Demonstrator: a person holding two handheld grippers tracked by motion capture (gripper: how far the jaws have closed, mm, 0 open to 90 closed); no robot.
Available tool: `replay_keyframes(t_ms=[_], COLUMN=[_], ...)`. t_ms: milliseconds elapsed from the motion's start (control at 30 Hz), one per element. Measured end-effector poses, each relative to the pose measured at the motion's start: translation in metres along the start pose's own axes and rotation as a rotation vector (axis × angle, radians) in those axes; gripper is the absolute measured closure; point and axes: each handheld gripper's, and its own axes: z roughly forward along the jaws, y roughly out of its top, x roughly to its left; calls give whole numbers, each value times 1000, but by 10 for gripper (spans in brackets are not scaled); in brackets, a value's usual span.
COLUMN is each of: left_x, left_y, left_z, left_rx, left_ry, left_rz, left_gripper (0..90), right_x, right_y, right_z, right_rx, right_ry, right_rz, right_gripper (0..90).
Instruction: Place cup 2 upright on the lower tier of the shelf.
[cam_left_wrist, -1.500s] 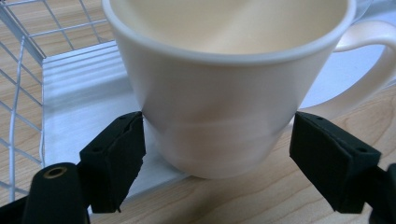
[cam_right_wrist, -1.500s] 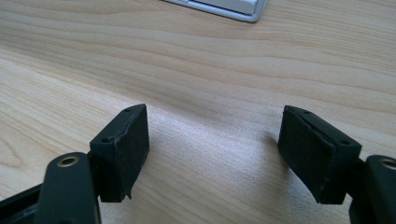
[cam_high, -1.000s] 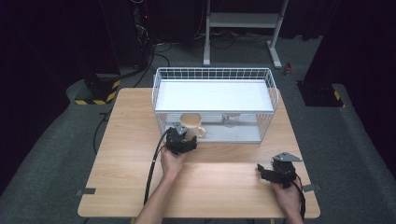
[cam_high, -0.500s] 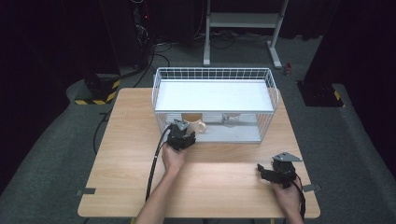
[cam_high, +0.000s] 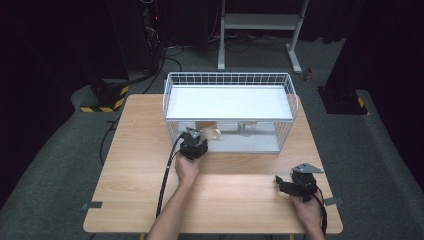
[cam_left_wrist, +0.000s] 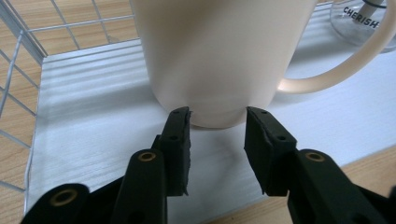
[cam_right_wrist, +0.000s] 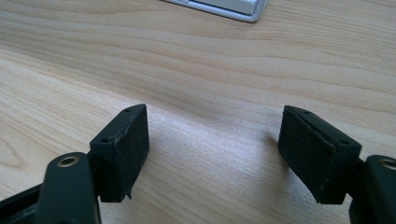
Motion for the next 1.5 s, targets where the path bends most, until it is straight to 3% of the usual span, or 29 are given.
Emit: replay_keyframes(t_ms=[167,200,333,433,500,733,867,900,967,1133,1500], left_x=[-1,0,-1,-2,0,1,-2,-2,-2,0,6], left_y=[5,7,9,11,14,16,15,16,15,12,3], left_z=[4,5,9,13,14,17,12,10,5,-6,-28], left_rx=[18,19,20,29,38,29,27,21,19,6,-12], left_ry=[8,26,19,21,25,7,-4,-24,-22,-50,-67], left_rz=[11,20,2,4,26,10,5,19,28,16,20], left_gripper=[639,642,658,666,670,658,555,528,489,400,324], right_x=[0,0,0,0,0,0,0,0,0,0,0], right_y=[0,0,0,0,0,0,0,0,0,0,0], right_z=[0,0,0,0,0,0,0,0,0,0,0], right_rx=[0,0,0,-1,0,0,0,-1,0,0,0], right_ry=[0,0,0,0,0,0,1,1,1,1,0], right_rz=[1,0,1,1,2,1,3,2,4,4,4], right_gripper=[248,249,248,249,248,248,249,249,249,249,248])
